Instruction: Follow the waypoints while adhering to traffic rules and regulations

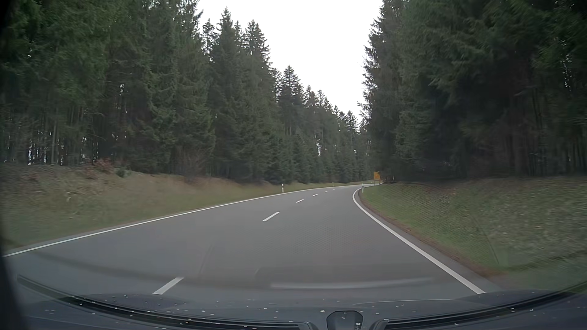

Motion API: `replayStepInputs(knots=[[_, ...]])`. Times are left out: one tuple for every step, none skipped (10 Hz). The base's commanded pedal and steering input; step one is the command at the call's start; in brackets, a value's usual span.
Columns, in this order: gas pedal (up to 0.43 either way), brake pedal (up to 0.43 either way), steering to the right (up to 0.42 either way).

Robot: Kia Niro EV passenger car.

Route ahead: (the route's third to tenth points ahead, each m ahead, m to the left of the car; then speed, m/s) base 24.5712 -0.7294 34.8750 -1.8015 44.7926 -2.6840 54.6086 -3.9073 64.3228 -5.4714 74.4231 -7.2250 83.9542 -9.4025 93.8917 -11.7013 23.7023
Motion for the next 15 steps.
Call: replayStepInputs(knots=[[0.350,0.000,0.016],[0.350,0.000,0.016],[0.339,0.000,0.016],[0.339,0.000,0.016],[0.331,0.000,0.016],[0.319,0.000,0.016],[0.311,0.000,0.016],[0.311,0.000,0.016],[0.311,0.000,0.016],[0.311,0.000,0.016],[0.311,0.000,0.015],[0.299,0.000,0.016],[0.299,0.000,0.016],[0.287,0.000,0.016],[0.287,0.000,0.016]])
